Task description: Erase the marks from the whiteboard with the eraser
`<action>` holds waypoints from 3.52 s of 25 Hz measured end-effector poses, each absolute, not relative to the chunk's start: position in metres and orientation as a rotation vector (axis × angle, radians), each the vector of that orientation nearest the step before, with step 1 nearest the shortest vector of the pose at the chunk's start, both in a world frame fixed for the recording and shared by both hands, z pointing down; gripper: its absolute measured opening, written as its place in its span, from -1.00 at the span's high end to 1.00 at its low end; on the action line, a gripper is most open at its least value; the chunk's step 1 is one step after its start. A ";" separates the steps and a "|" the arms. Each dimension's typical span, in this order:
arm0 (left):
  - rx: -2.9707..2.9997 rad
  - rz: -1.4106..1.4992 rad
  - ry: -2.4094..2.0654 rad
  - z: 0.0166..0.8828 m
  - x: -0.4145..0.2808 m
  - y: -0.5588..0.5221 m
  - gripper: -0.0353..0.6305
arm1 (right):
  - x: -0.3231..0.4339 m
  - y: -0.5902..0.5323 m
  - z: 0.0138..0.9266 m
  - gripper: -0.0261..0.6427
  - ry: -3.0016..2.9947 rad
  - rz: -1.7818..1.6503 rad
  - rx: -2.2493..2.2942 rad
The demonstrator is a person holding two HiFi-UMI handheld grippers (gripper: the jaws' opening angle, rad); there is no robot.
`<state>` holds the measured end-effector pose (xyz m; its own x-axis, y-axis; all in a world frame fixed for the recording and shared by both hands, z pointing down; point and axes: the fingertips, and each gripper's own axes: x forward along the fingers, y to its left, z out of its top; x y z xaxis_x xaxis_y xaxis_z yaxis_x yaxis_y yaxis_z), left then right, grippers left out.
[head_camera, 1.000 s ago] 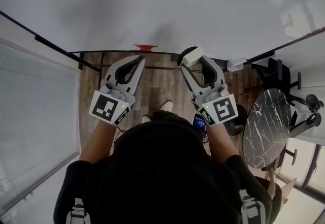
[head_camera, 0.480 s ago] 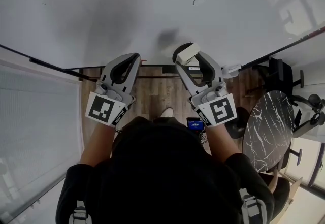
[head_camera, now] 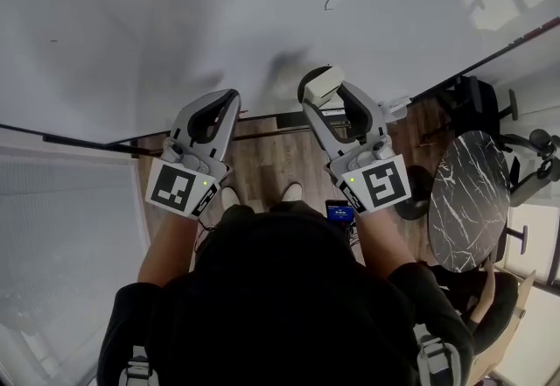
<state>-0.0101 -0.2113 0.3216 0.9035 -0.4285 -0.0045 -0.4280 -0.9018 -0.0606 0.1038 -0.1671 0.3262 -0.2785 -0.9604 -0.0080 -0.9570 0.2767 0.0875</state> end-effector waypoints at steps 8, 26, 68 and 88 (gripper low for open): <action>-3.038 0.020 0.457 0.309 -0.022 -0.224 0.88 | 0.100 -0.178 0.297 0.26 -2.252 -0.156 2.069; -3.055 0.063 0.170 0.256 -0.025 -0.252 0.88 | 0.089 -0.235 0.207 0.26 -2.022 -0.215 2.246; -2.992 0.084 0.385 0.277 -0.024 -0.249 0.88 | 0.127 -0.210 0.221 0.26 -2.021 -0.269 2.295; -2.994 0.088 0.412 0.275 -0.036 -0.258 0.88 | 0.091 -0.238 0.210 0.25 -2.031 -0.399 2.223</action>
